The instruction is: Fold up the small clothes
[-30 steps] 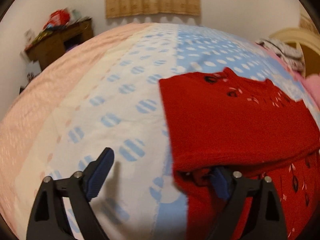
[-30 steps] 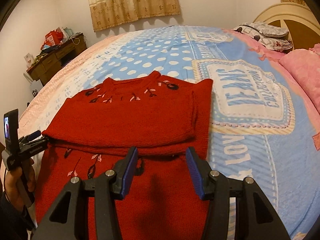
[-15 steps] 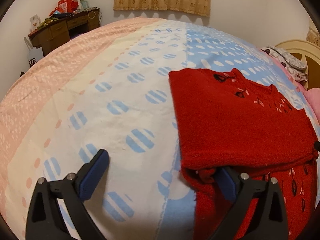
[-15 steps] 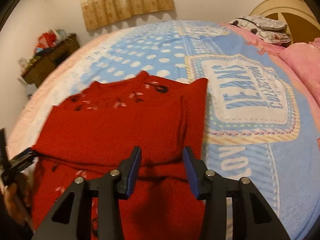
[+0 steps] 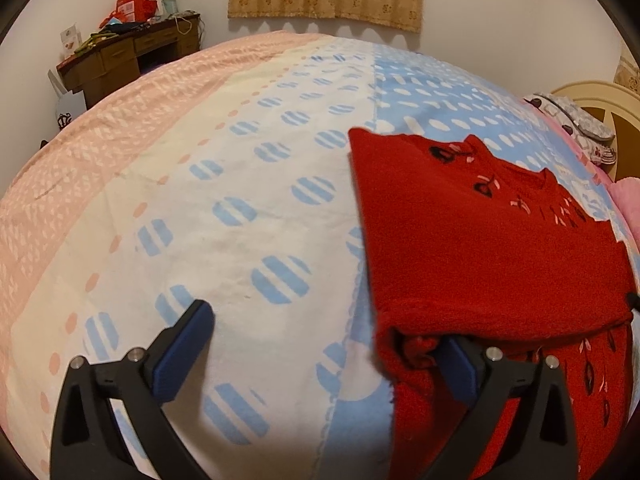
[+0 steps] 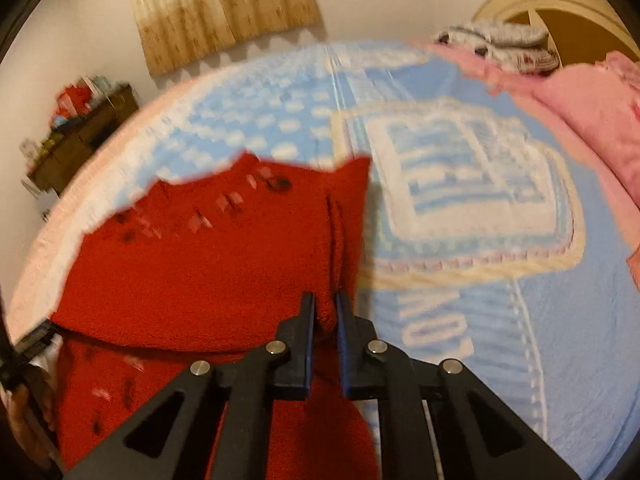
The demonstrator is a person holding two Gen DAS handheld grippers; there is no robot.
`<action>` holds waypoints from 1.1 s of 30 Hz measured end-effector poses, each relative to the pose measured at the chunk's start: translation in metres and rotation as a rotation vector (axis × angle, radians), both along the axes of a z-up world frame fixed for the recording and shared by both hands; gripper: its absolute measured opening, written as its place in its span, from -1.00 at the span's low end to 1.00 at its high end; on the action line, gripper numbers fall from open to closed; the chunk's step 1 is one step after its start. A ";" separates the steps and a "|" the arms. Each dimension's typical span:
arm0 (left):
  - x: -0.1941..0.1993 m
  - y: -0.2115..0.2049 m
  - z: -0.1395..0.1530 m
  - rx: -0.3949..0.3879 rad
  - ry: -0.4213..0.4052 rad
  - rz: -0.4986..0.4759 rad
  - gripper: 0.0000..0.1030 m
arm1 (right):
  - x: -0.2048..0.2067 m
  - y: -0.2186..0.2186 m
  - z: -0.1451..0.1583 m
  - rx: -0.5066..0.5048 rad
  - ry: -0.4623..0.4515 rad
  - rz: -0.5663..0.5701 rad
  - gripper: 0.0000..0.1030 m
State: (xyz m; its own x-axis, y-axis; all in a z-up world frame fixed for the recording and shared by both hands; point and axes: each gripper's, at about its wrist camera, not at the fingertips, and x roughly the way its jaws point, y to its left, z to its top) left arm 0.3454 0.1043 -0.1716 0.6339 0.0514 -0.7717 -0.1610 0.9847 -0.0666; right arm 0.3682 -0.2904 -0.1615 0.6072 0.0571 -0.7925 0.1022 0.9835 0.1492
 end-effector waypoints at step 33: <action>-0.018 -0.024 0.007 0.102 -0.009 -0.051 1.00 | 0.000 0.027 -0.018 -0.019 -0.059 0.100 -0.16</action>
